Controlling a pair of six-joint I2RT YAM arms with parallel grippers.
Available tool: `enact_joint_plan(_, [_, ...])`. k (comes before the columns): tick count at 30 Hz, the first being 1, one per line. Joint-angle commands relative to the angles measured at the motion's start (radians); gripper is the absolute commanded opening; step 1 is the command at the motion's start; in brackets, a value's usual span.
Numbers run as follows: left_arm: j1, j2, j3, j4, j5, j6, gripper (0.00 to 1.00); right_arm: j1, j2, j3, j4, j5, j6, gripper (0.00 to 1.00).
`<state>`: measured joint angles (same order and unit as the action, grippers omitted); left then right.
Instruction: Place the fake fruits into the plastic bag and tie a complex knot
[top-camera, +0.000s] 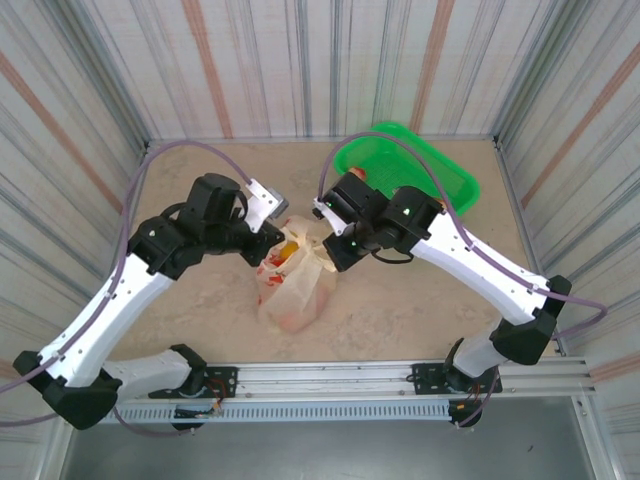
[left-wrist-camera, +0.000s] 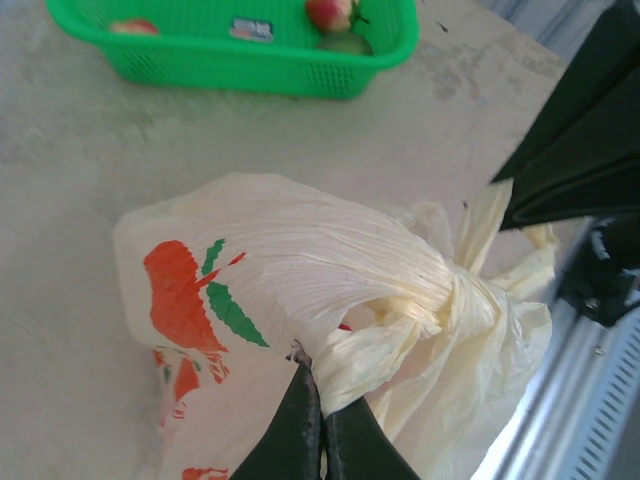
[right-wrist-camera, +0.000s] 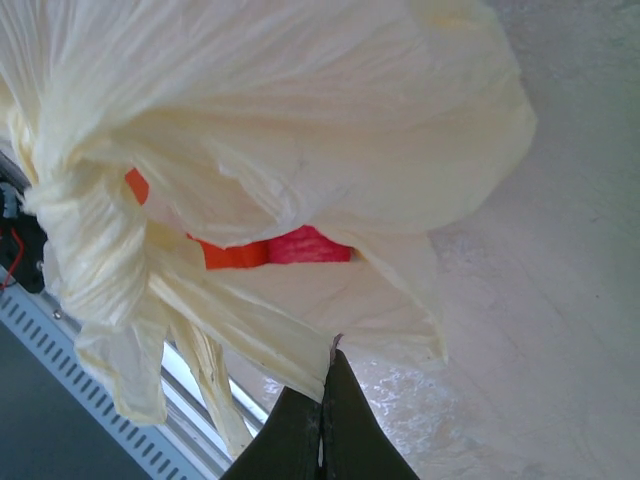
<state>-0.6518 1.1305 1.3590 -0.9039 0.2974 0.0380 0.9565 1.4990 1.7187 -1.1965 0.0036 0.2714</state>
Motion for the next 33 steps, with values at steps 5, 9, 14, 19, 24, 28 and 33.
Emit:
enact_joint_plan(5, [0.006,0.035,0.063,-0.104,0.072,-0.108,0.00,-0.053,-0.042,-0.018,0.051,0.004,-0.038,0.00])
enact_joint_plan(9, [0.005,0.061,0.130,-0.123,0.016,-0.089,0.00,-0.085,-0.039,-0.018,0.080,0.002,-0.050,0.00])
enact_joint_plan(14, [0.018,0.125,0.212,-0.129,0.002,-0.068,0.00,-0.132,-0.020,-0.003,0.105,-0.004,-0.071,0.00])
enact_joint_plan(19, [0.034,0.174,0.236,-0.157,0.037,-0.070,0.00,-0.165,0.002,0.035,0.117,-0.011,-0.089,0.00])
enact_joint_plan(24, [0.062,0.201,0.213,-0.164,0.200,-0.145,0.03,-0.188,0.013,0.050,0.130,-0.024,-0.095,0.00])
enact_joint_plan(28, [0.066,0.200,0.220,-0.181,0.258,-0.189,0.12,-0.189,0.017,0.057,0.132,-0.021,-0.103,0.00])
enact_joint_plan(33, [0.067,0.205,0.197,-0.201,0.227,-0.185,0.13,-0.189,0.024,0.066,0.136,-0.031,-0.108,0.00])
